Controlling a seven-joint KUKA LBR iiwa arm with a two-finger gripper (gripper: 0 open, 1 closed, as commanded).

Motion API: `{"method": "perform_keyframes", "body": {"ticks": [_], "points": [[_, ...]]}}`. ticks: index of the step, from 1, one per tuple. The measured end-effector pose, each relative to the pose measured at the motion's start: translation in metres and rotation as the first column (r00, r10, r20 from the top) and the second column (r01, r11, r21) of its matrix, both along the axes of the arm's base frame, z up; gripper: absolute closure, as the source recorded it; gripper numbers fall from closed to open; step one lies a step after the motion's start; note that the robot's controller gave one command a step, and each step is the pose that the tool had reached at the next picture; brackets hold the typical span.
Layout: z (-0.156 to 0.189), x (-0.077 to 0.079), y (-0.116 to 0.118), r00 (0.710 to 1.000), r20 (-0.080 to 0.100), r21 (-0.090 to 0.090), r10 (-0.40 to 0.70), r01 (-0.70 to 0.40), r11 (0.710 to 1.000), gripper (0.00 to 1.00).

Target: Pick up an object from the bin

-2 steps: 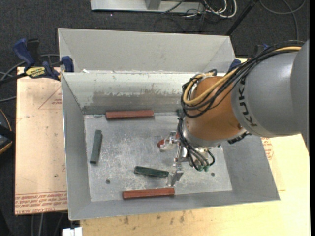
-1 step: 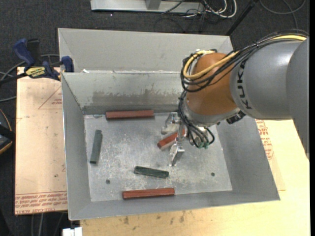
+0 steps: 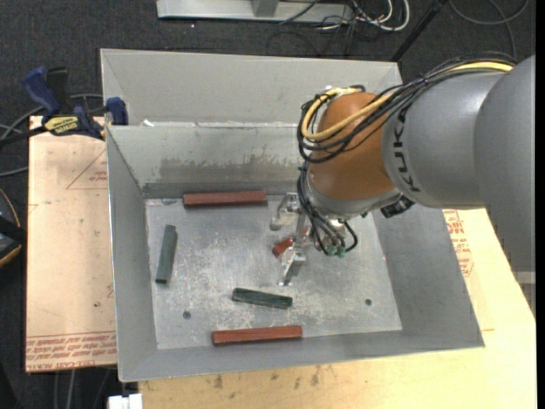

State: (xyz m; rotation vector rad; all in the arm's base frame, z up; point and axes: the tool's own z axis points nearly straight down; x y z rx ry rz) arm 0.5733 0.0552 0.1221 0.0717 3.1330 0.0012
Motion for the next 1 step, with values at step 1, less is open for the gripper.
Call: {"method": "perform_keyframes", "body": {"ticks": [1], "points": [[-0.0421,0.0222,-0.0424,0.996,-0.003,0.001,0.094,-0.094,0.996,0.00]]}}
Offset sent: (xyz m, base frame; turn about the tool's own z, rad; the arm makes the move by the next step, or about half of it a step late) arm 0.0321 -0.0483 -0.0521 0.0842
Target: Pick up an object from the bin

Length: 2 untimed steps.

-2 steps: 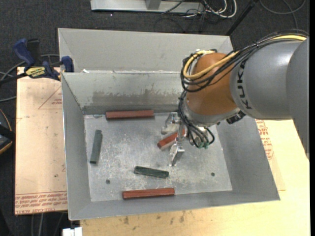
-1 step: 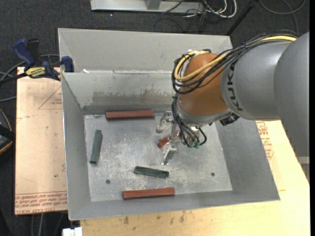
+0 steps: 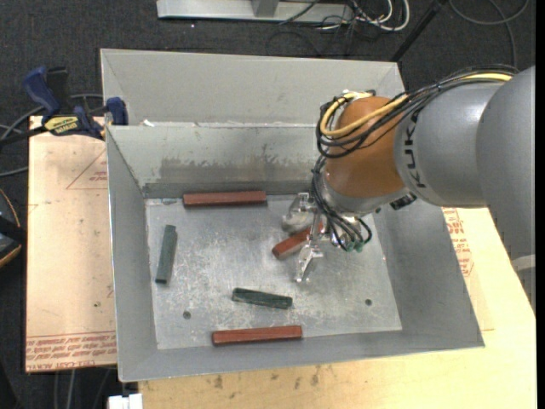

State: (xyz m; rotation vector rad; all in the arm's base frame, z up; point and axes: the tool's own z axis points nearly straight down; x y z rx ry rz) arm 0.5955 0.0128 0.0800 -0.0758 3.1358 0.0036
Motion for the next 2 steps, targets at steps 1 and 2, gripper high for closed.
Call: {"method": "perform_keyframes", "body": {"ticks": [1,2], "points": [[-0.0001,0.0174,-0.0104,0.984,0.017,-0.005,-0.179,0.179,0.984,1.00],[-0.0001,0.0174,-0.0104,0.984,0.017,-0.005,-0.179,0.179,0.984,1.00]]}}
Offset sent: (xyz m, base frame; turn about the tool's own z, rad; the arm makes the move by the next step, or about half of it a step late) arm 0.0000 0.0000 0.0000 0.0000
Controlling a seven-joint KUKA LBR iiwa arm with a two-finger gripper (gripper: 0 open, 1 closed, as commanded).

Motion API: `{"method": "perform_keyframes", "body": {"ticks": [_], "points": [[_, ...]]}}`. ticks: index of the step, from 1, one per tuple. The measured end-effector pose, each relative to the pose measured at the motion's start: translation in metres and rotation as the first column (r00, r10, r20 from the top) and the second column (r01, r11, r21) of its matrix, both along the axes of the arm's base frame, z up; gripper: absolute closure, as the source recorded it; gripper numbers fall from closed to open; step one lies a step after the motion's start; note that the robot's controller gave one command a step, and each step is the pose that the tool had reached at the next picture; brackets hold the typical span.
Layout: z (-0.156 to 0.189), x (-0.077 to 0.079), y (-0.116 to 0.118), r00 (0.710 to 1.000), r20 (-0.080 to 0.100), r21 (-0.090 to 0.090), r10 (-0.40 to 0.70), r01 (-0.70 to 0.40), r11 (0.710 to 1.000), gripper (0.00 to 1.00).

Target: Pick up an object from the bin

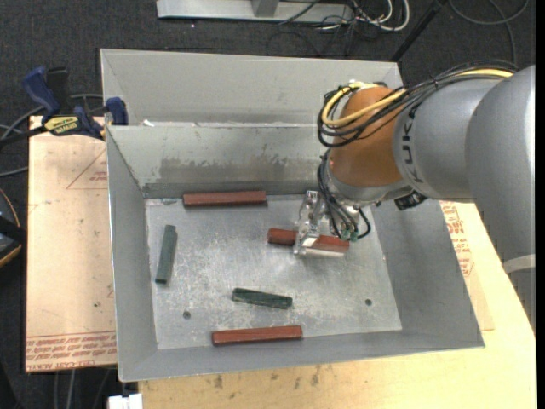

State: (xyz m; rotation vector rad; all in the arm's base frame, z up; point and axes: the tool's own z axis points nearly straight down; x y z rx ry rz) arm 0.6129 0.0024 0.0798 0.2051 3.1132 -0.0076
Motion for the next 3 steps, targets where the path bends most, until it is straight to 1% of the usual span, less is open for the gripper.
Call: {"method": "perform_keyframes", "body": {"ticks": [1,2,3], "points": [[0.001,0.000,0.000,1.000,-0.002,0.001,-0.001,0.001,1.000,1.00],[0.005,-0.001,0.001,1.000,-0.011,0.004,-0.001,0.001,1.000,1.00],[0.021,-0.004,0.002,1.000,-0.021,0.006,0.000,0.000,1.000,1.00]]}}
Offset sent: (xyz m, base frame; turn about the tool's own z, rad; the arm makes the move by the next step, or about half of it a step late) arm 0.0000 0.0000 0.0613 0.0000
